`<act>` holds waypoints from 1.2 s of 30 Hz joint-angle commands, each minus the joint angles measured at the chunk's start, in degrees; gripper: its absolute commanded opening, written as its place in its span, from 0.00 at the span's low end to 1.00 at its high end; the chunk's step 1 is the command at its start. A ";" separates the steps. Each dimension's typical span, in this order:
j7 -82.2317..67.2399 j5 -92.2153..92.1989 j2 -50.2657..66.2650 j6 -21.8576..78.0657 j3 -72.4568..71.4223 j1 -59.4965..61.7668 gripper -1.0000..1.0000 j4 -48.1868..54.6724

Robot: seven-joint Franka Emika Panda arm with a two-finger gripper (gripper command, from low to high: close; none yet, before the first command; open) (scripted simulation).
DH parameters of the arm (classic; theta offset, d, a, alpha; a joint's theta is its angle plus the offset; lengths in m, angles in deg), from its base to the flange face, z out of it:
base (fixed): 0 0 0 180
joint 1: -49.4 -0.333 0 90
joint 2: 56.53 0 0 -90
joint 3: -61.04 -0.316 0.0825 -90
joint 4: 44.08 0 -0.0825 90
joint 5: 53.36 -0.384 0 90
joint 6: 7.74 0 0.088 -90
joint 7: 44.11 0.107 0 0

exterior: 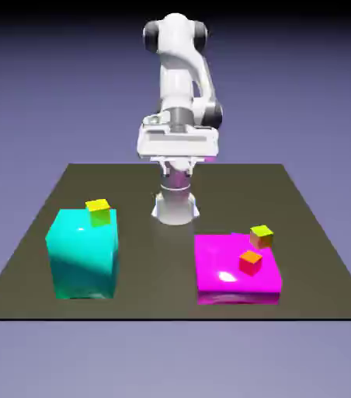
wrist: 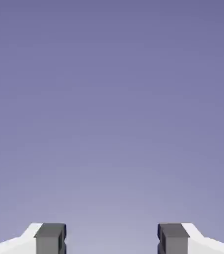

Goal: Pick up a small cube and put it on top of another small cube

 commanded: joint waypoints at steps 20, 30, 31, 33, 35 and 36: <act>12.19 -33.82 -11.19 11.42 -41.53 4.11 0.50 -3.01; 18.28 -50.73 -16.79 17.14 -62.30 6.17 0.50 -4.52; 18.89 -52.42 -17.35 17.71 -64.37 6.37 0.50 -4.67; 20.10 -55.80 -18.47 18.85 -68.53 6.79 0.50 -4.97; 21.32 -59.18 -19.59 19.99 -72.68 7.20 0.50 -5.27; 21.93 -60.87 -20.15 20.56 -74.76 7.40 0.50 -5.42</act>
